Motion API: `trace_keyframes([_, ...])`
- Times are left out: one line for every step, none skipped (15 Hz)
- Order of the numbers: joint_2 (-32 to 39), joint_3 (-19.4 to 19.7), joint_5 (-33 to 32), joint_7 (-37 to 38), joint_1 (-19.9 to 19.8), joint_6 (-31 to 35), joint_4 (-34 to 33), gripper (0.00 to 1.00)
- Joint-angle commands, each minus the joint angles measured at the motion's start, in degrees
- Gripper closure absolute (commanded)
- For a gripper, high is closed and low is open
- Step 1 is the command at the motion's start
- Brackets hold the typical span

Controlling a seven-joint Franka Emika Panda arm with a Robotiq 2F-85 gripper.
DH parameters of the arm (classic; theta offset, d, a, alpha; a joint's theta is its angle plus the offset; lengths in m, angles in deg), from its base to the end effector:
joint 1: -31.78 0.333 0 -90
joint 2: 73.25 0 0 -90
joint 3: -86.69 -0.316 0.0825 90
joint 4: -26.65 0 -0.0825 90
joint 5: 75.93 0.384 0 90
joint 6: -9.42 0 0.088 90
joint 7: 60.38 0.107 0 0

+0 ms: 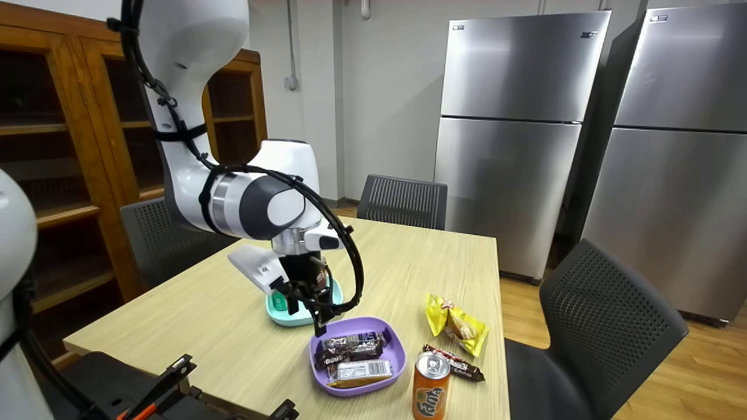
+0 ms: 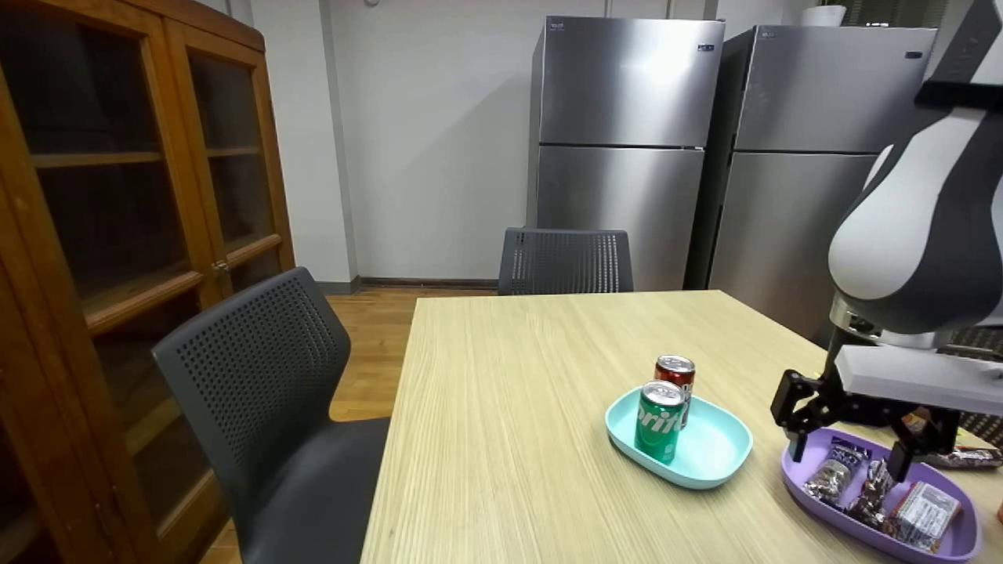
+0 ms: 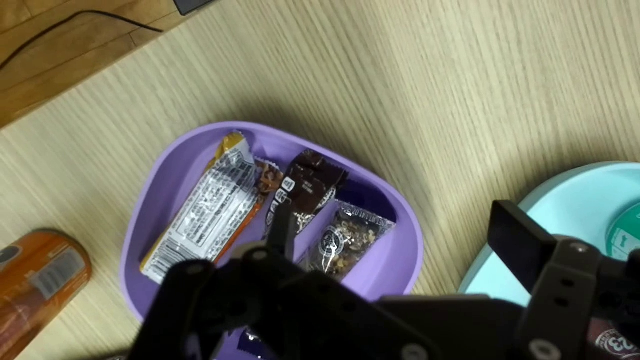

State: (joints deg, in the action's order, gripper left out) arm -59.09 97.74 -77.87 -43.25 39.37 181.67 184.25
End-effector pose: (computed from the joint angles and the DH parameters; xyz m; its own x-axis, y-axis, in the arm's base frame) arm 0.3828 -0.0272 0.1465 0.9492 -0.3137 0.0261 -0.3146 -0.9481 0.0462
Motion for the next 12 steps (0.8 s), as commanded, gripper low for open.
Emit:
trace_keyframes([0.1, 0.1, 0.3, -0.3, 0.0, -0.1, -0.1, 0.00])
trace_keyframes([0.2, 0.1, 0.3, -0.3, 0.1, -0.1, -0.1, 0.00])
trace_keyframes([0.3, 0.1, 0.3, -0.3, 0.1, -0.1, -0.2, 0.00])
trace_keyframes([0.3, 0.1, 0.3, -0.3, 0.1, -0.1, -0.2, 0.00])
trace_keyframes([0.3, 0.1, 0.3, -0.3, 0.1, -0.1, -0.2, 0.00])
trace_keyframes([0.3, 0.1, 0.3, -0.3, 0.1, -0.1, -0.2, 0.00])
trace_keyframes([0.3, 0.1, 0.3, -0.3, 0.1, -0.1, -0.2, 0.00])
trace_keyframes([0.3, 0.1, 0.3, -0.3, 0.1, -0.1, -0.2, 0.00])
trace_keyframes([0.3, 0.1, 0.3, -0.3, 0.1, -0.1, -0.2, 0.00])
trace_keyframes([0.3, 0.1, 0.3, -0.3, 0.1, -0.1, -0.2, 0.00])
trace_keyframes([0.3, 0.1, 0.3, -0.3, 0.1, -0.1, -0.2, 0.00])
trace_keyframes([-0.5, 1.3, -0.5, 0.1, 0.7, -0.2, 0.3, 0.00])
